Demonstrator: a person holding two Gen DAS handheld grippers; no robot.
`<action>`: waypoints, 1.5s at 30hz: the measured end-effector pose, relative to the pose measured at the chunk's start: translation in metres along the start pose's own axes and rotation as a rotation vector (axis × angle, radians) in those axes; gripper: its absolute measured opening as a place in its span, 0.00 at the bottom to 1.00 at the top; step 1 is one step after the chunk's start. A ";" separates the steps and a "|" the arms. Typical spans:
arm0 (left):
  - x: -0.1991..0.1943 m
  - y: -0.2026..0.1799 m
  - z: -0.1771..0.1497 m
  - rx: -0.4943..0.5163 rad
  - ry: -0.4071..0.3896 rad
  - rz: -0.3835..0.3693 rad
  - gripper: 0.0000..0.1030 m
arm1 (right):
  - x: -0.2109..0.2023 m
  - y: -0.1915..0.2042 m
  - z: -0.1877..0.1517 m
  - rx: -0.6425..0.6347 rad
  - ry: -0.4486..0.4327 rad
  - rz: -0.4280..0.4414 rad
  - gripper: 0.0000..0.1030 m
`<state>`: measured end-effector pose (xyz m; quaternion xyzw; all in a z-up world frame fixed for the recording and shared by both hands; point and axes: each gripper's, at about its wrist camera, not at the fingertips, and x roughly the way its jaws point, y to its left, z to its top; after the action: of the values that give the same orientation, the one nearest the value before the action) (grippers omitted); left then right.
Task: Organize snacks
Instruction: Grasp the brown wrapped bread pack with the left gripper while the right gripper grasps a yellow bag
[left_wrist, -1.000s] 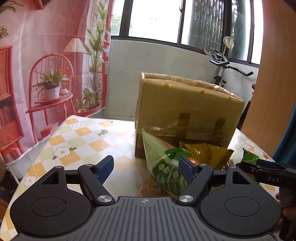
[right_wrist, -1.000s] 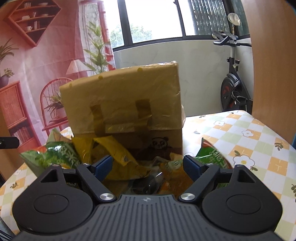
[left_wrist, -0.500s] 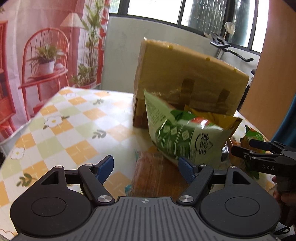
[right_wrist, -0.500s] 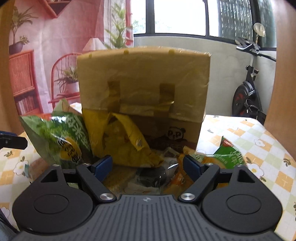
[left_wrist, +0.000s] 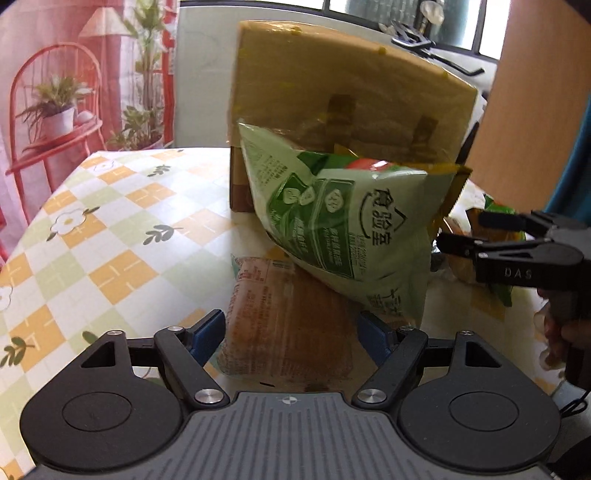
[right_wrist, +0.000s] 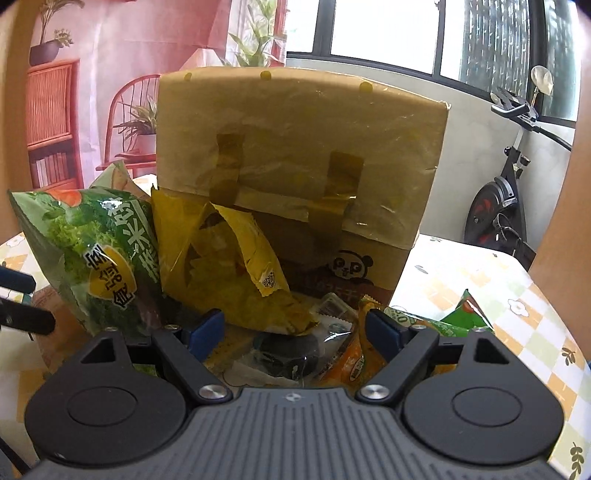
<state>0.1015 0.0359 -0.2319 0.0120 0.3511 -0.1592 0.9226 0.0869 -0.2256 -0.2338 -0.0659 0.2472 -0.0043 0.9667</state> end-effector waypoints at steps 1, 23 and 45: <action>0.000 -0.002 0.000 0.007 0.002 0.002 0.82 | 0.001 0.000 -0.001 0.003 0.002 0.004 0.83; 0.013 0.019 0.001 -0.104 0.041 0.083 0.80 | 0.010 0.003 -0.007 0.031 0.034 0.021 0.83; 0.012 0.024 0.002 -0.158 0.033 0.149 0.81 | 0.037 0.040 0.012 -0.294 0.027 0.025 0.87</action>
<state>0.1181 0.0554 -0.2406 -0.0323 0.3759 -0.0617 0.9240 0.1245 -0.1862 -0.2462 -0.2033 0.2591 0.0433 0.9432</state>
